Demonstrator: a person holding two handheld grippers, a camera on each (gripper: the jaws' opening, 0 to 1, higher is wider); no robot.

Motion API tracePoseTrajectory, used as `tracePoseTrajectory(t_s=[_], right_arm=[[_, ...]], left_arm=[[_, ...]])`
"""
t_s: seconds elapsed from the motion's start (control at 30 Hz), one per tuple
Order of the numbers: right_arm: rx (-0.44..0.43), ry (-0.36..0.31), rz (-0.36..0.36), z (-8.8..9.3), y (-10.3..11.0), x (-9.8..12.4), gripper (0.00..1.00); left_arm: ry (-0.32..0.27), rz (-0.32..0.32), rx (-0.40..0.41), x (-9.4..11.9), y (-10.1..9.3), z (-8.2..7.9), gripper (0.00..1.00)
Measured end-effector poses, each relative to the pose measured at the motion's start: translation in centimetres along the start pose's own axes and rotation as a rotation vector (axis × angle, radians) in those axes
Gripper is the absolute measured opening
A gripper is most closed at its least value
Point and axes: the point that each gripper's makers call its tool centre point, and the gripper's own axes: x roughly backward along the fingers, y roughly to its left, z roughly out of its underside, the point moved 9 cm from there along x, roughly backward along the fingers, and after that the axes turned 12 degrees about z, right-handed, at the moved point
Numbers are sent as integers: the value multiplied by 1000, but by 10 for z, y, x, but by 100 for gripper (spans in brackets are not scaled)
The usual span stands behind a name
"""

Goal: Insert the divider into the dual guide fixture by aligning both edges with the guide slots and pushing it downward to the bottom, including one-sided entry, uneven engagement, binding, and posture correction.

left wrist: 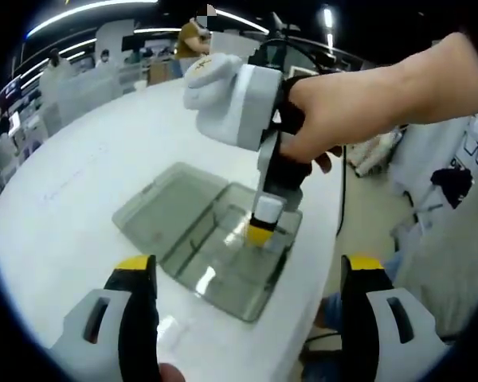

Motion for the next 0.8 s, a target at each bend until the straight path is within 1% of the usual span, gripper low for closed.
tracePoseTrajectory(t_s=[0.07, 0.27, 0.47, 0.6, 0.7, 0.8], right_arm=[[-1, 1, -10, -1, 2, -1, 0], [36, -4, 22, 0, 5, -1, 0], [54, -11, 36, 2, 7, -1, 0], [95, -31, 14, 2, 5, 1, 2], [98, -55, 2, 0, 3, 5, 7], [110, -68, -25, 1, 1, 9, 9]], left_arm=[[2, 1, 0, -2, 0, -1, 93], [7, -5, 2, -3, -2, -3, 93], [6, -17, 9, -3, -3, -3, 93], [4, -25, 16, -2, -2, -2, 93], [-1, -33, 25, 0, -1, -2, 93], [-6, -40, 31, 1, 0, -2, 93]])
